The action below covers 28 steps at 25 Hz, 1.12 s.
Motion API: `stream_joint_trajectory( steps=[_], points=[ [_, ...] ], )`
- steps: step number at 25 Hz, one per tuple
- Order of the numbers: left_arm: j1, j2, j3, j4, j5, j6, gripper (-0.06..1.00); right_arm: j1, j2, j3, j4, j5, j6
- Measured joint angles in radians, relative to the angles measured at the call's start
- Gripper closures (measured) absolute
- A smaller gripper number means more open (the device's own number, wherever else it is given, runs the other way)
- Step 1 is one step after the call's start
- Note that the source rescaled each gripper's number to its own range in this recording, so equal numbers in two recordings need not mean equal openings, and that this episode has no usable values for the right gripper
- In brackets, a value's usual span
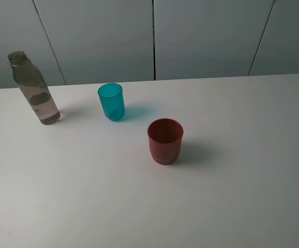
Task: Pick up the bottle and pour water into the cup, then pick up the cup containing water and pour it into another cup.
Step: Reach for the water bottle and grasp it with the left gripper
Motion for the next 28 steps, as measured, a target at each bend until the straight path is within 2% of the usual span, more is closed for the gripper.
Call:
stream_joint_trajectory(
  steps=[9,15,21,28],
  points=[
    [0.0,0.143,-0.062,0.012,-0.07,-0.017,-0.04,0.0,0.0,0.0,0.0,0.0,0.0],
    [0.0,0.287,-0.094,0.016,-0.162,-0.017,-0.04,0.0,0.0,0.0,0.0,0.0,0.0],
    [0.0,0.444,-0.096,0.016,-0.318,-0.007,-0.04,0.0,0.0,0.0,0.0,0.0,0.0],
    [0.0,0.659,-0.096,0.013,-0.531,0.081,-0.04,0.0,0.0,0.0,0.0,0.0,0.0]
  ],
)
